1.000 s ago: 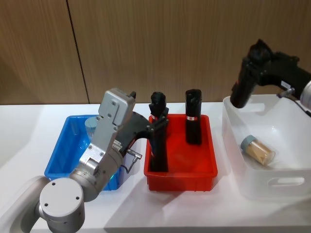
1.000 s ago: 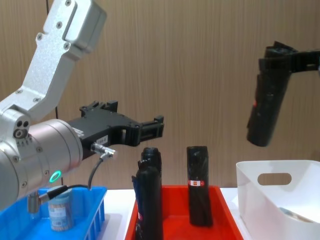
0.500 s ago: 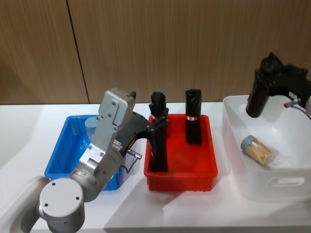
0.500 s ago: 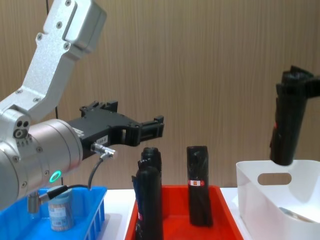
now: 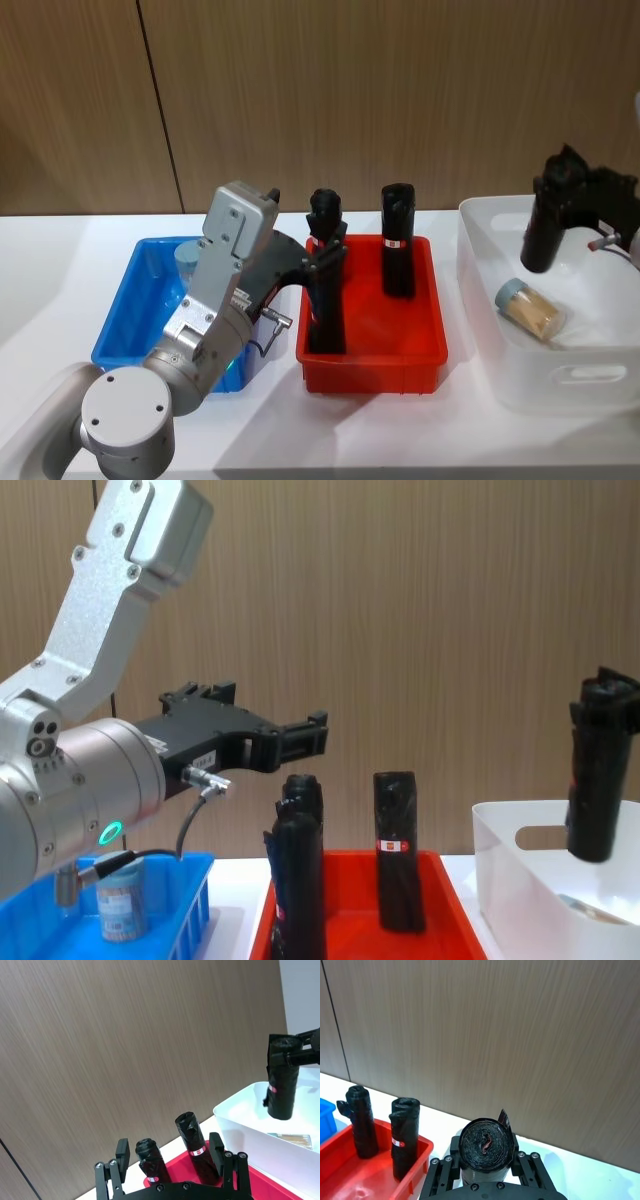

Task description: Pick the cotton swabs from the blue box and place them into the white box.

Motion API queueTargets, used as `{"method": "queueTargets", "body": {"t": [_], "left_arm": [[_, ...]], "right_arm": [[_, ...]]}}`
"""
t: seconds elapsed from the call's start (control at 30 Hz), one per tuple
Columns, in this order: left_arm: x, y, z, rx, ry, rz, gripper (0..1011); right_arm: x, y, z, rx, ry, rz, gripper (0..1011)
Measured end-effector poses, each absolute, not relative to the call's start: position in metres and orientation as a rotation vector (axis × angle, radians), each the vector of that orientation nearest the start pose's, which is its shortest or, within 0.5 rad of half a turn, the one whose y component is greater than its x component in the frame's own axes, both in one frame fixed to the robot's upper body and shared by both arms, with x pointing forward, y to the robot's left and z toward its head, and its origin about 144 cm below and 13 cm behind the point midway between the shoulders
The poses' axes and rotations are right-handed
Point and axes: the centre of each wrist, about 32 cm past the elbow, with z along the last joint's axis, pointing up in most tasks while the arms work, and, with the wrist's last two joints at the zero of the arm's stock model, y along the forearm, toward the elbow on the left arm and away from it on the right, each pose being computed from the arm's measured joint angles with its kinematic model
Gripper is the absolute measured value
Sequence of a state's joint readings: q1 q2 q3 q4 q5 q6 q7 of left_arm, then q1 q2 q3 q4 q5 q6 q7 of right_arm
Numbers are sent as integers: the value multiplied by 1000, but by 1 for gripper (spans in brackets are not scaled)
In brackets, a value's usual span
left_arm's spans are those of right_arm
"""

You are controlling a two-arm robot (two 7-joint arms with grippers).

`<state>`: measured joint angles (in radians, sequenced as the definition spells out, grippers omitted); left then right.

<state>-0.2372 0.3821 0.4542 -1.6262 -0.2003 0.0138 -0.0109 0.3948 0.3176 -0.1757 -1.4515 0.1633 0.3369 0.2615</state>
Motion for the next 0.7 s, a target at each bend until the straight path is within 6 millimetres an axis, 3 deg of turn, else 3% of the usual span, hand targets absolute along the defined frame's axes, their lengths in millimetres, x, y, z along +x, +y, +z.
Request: {"method": "queueTargets", "body": {"t": [0.47, 0.6, 0.7], "left_arm": [[492, 198, 1204, 61, -268, 1124, 1004], [492, 198, 1204, 61, -268, 1124, 1004], [492, 198, 1204, 61, -268, 1124, 1004]], "right_arm": [[555, -286, 1236, -250, -27, -1248, 917], [554, -287, 1234, -248, -23, -1248, 1002], [553, -288, 1233, -248, -21, -1248, 1002]]}}
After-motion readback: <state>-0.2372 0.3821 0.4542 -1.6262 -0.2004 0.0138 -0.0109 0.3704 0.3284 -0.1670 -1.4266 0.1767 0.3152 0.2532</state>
